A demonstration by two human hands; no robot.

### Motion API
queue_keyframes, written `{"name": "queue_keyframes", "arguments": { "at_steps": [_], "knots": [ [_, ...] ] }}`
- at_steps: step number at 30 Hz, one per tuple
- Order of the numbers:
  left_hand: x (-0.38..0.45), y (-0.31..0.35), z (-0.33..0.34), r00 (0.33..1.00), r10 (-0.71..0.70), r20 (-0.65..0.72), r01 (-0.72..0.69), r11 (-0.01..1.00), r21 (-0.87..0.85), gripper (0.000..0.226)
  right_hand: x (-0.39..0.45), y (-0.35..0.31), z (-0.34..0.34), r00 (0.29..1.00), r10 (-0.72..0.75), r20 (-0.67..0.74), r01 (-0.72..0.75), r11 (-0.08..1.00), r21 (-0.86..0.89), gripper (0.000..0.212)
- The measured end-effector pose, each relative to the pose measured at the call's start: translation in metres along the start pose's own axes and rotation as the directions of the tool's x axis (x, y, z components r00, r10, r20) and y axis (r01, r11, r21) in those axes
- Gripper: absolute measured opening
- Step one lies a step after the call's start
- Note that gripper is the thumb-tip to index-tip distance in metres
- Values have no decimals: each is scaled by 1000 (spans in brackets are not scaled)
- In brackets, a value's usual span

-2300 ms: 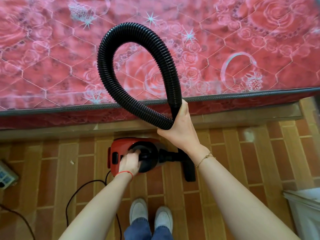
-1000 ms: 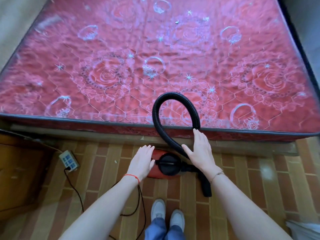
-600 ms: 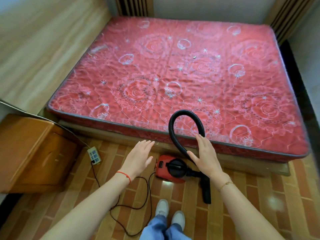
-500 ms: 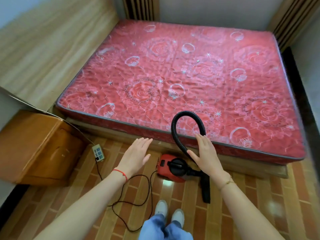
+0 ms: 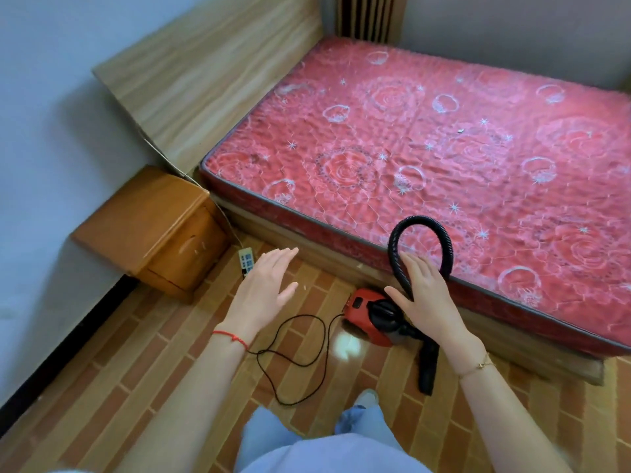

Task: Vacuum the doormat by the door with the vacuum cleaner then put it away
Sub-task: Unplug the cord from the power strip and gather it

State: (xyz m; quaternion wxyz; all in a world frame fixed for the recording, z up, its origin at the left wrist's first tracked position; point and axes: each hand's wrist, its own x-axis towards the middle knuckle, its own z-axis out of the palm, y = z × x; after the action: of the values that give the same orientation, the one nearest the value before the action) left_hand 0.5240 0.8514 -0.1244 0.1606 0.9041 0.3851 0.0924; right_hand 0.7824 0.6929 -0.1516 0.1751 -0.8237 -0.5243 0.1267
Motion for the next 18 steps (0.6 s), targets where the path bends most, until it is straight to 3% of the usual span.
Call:
{"name": "queue_keyframes", "arguments": {
  "at_steps": [9,18],
  "knots": [
    [-65,-107,-62,991,-113,-65,113,994,-7,61,-4,-115,41,997,-30,68,32,999,-30,72],
    [-101,-264,-132,996,-86,0,86,996,28,61,2,-270,118,996,33,77,-34,999,7,71]
  ]
}}
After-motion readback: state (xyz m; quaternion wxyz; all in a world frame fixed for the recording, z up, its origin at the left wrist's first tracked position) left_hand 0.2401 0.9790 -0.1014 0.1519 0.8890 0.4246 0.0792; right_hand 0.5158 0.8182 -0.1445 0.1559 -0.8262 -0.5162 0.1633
